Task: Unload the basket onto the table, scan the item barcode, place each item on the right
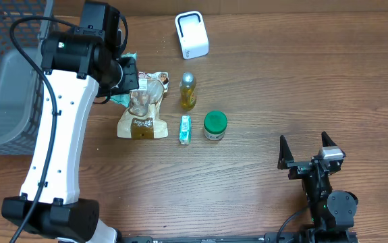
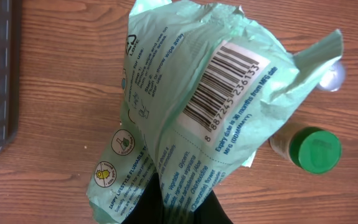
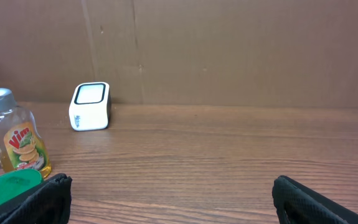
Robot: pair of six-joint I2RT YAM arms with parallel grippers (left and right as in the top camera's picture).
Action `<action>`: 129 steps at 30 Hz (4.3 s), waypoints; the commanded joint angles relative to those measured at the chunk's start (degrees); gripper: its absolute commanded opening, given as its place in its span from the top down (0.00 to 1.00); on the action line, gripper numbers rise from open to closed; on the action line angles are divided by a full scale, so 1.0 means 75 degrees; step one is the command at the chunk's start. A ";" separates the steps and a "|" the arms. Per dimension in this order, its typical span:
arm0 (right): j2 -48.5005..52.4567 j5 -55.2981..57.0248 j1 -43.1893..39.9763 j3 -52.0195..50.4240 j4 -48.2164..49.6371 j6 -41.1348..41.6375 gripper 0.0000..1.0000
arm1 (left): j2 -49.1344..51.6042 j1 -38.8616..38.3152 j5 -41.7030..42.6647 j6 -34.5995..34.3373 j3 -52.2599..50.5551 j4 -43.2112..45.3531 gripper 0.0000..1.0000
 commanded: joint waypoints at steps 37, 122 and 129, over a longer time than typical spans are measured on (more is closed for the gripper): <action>-0.0035 0.0017 0.0038 -0.0082 0.0017 -0.0009 0.00 | 0.0189 -0.1128 0.0985 -0.1480 -0.5021 0.3867 0.96; -0.0035 0.0017 0.0038 -0.0082 0.0017 -0.0009 0.00 | 0.0216 -0.0408 0.1239 -0.0749 -0.3185 -0.0618 0.96; -0.0035 0.0017 0.0038 -0.0082 0.0017 -0.0009 0.00 | 0.0213 -0.0825 0.1766 -0.0382 -0.4377 -0.1224 0.96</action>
